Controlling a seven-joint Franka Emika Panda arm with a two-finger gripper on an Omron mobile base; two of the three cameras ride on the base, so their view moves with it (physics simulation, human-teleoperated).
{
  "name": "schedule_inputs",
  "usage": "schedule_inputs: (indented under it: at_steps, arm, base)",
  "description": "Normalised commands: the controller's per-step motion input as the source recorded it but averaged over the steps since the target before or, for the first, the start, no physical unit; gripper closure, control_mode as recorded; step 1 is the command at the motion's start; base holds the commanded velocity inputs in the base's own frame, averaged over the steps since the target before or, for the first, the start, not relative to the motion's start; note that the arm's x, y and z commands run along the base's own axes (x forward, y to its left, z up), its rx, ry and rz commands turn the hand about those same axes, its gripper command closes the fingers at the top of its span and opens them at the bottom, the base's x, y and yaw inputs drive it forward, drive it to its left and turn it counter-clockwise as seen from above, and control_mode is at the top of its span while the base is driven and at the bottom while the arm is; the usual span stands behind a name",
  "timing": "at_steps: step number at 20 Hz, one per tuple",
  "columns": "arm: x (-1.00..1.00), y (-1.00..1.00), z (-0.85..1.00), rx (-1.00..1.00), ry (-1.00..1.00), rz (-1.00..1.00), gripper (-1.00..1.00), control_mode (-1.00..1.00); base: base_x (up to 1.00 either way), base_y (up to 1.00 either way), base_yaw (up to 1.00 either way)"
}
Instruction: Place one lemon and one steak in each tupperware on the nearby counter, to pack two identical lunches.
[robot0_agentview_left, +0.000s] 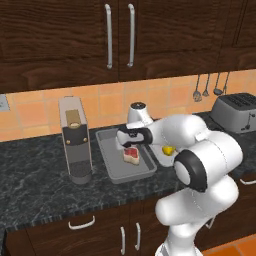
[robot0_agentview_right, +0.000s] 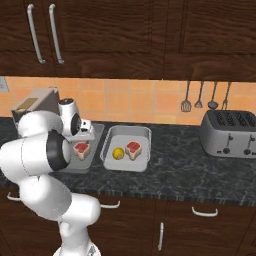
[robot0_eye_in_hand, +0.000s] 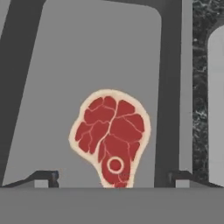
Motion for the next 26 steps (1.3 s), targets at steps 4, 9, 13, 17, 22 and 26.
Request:
schedule_inputs:
  at_steps: [4, 9, 13, 17, 22, 26]
  arm:
    - [-1.0, -0.1, 0.59, 0.0, 0.0, 0.0, -1.0, -1.0]
    - [-0.98, -0.27, 0.07, 0.0, 0.07, 0.0, -1.0, -1.0]
    - [-0.83, -0.41, 0.04, 0.0, 0.04, 0.0, -1.0, -1.0]
    - [-0.55, -0.38, 0.77, 0.0, 0.06, 0.0, -1.0, -1.0]
    - [-0.69, -0.23, 1.0, 0.0, 0.04, 0.0, -1.0, -1.0]
    - [-0.94, -0.37, 0.93, 0.0, 0.0, 0.0, -1.0, -1.0]
  base:
    - [0.0, 0.0, 0.0]
    - [0.0, 0.0, 0.0]
    - [0.0, 0.0, 0.0]
    - [0.0, 0.0, 0.0]
    - [0.0, 0.0, 0.0]
    - [0.0, 0.0, 0.0]
